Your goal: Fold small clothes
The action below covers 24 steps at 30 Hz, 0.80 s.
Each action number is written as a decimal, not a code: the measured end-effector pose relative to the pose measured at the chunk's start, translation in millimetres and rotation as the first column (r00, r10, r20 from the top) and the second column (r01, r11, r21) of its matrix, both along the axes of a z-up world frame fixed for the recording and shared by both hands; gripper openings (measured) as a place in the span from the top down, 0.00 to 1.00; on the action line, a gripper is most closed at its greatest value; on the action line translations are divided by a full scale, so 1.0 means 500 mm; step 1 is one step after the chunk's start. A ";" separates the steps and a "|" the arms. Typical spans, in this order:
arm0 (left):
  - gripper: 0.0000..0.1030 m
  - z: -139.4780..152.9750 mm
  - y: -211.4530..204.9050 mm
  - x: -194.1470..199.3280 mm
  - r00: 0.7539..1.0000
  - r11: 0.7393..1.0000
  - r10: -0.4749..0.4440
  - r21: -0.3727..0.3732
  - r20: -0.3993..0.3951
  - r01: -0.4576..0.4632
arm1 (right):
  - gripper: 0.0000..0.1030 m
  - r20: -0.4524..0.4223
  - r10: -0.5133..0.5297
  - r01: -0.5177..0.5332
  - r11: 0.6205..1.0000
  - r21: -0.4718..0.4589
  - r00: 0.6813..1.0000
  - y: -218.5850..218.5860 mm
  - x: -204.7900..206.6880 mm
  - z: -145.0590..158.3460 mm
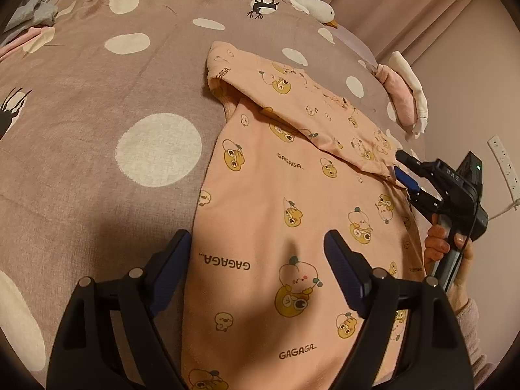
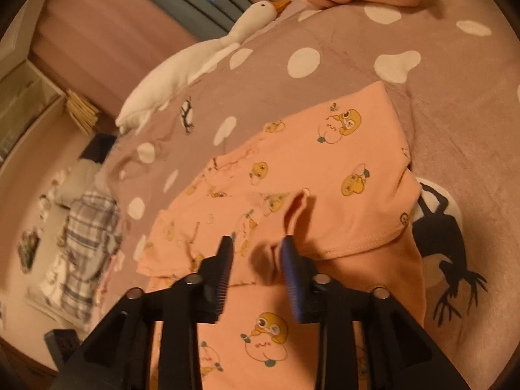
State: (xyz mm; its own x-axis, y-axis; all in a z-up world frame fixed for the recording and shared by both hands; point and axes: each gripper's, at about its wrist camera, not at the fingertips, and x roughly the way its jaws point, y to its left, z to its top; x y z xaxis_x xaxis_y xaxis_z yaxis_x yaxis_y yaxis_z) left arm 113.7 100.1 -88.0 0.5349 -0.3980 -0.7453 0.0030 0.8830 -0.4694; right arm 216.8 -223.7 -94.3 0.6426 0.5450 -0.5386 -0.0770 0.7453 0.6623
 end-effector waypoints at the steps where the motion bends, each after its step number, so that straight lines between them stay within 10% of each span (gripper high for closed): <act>1: 0.19 0.001 0.000 0.000 1.000 1.000 0.000 0.001 -0.002 0.000 | 0.63 -0.012 0.002 -0.002 1.000 0.000 1.000 0.004 0.007 -0.002; 6: 0.19 0.000 0.001 0.003 1.000 1.000 0.003 0.008 -0.015 -0.003 | 0.63 -0.067 0.016 -0.025 0.992 -0.126 0.998 0.032 0.035 -0.016; 9: 0.19 0.001 0.002 0.008 1.000 1.000 0.007 0.015 -0.020 -0.006 | 0.88 -0.034 0.041 -0.048 0.967 -0.250 0.999 0.066 0.042 0.005; 12: 0.19 0.003 0.003 0.011 1.000 1.000 0.012 0.019 -0.026 -0.012 | 0.90 0.021 0.071 -0.060 0.939 -0.337 0.997 0.094 0.048 0.047; 18: 0.19 0.006 0.000 0.016 0.999 0.999 0.007 0.034 -0.033 -0.006 | 0.91 0.222 0.033 0.026 0.966 -0.259 0.975 0.040 0.028 0.180; 24: 0.19 0.014 -0.008 0.035 1.000 0.999 -0.005 0.041 -0.029 0.006 | 0.91 0.159 -0.079 0.121 0.953 -0.277 0.984 -0.070 0.014 0.135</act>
State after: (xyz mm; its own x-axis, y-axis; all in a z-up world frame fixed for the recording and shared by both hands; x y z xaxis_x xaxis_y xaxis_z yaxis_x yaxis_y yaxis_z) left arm 131.1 96.3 -81.1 0.5109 -0.3700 -0.7759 -0.0046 0.9014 -0.4329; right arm 223.8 -258.7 -26.8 0.7684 0.3114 -0.5591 -0.0715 0.9100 0.4085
